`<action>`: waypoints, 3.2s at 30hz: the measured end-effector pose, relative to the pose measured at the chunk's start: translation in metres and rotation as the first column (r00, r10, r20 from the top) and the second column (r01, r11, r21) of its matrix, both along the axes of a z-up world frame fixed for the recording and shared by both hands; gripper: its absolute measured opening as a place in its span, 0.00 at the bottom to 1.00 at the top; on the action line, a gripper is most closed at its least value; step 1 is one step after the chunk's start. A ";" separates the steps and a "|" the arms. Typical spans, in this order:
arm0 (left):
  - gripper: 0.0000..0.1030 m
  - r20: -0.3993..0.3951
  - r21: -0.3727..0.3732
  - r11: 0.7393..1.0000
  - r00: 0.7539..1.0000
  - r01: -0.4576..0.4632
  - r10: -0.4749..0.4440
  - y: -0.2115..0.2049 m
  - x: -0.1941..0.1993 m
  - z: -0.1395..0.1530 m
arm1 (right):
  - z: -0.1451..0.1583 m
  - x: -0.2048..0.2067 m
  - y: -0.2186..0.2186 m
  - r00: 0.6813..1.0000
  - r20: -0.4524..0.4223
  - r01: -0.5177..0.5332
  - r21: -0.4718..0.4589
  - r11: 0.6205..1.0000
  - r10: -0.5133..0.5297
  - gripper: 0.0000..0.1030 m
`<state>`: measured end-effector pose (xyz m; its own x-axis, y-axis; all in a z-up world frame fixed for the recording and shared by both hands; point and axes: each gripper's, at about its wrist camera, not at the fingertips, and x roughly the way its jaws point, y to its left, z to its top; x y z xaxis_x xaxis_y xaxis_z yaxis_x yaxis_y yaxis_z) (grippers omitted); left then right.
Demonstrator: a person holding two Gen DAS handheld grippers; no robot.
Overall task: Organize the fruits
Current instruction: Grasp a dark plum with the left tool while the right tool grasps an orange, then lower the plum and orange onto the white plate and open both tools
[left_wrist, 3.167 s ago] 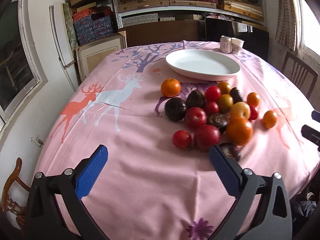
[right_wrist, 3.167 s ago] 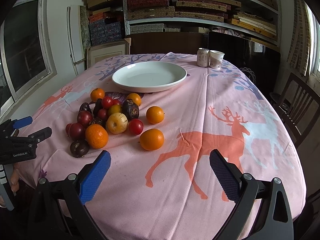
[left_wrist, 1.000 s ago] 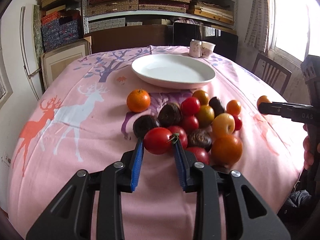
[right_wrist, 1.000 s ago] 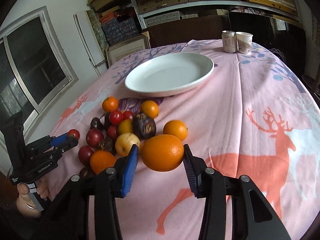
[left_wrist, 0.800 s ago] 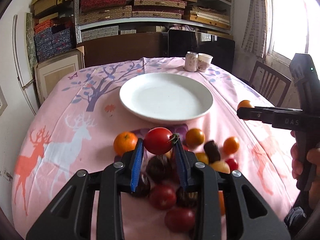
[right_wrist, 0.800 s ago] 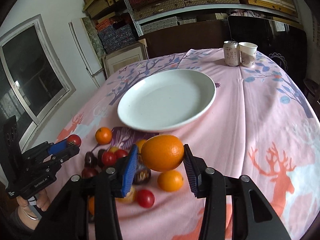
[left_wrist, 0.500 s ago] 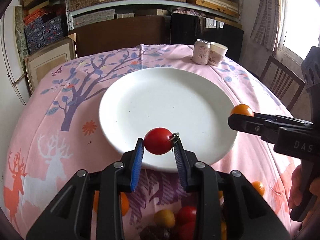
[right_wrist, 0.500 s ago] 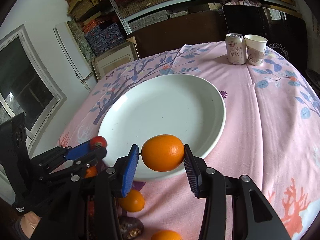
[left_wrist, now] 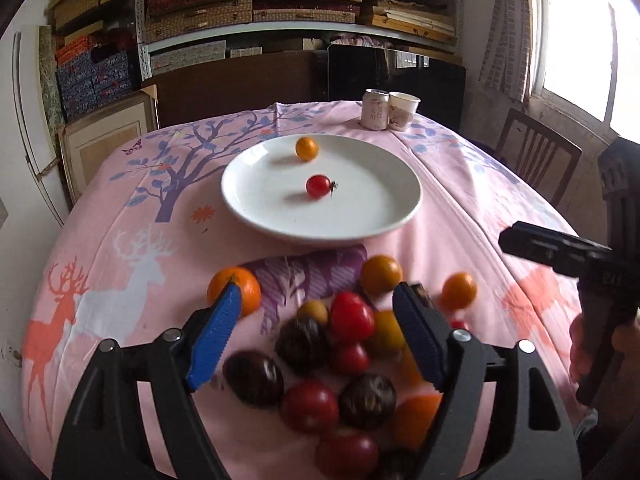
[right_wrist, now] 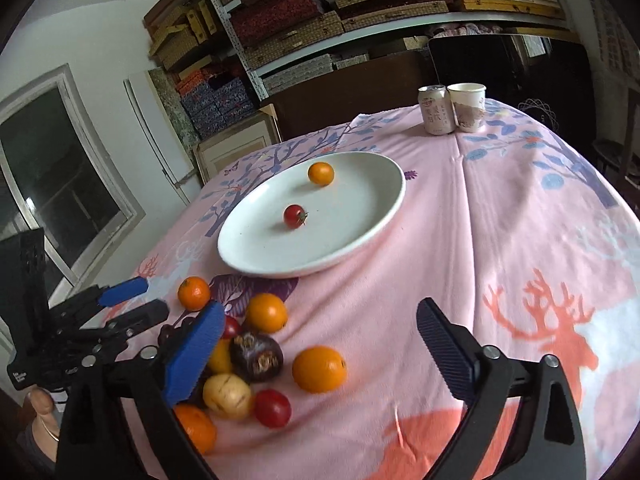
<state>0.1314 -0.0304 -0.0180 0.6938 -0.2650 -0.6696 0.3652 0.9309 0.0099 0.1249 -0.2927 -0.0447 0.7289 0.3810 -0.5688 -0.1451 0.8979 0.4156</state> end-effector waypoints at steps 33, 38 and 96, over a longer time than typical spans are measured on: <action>0.45 -0.077 0.052 0.995 0.994 0.081 -0.076 -0.022 -0.088 -0.071 | -0.024 -0.034 0.009 0.993 -0.032 -0.118 -0.037 0.992 0.117 0.96; 0.40 -0.055 0.050 0.996 0.996 0.076 -0.073 -0.019 -0.091 -0.069 | -0.025 -0.033 0.015 0.991 -0.047 -0.131 -0.060 0.990 0.129 0.96; 0.74 -0.087 -0.144 0.989 0.996 -0.045 0.033 -0.002 0.126 0.011 | 0.017 0.114 0.020 0.988 -0.100 -0.112 0.051 0.992 0.116 0.65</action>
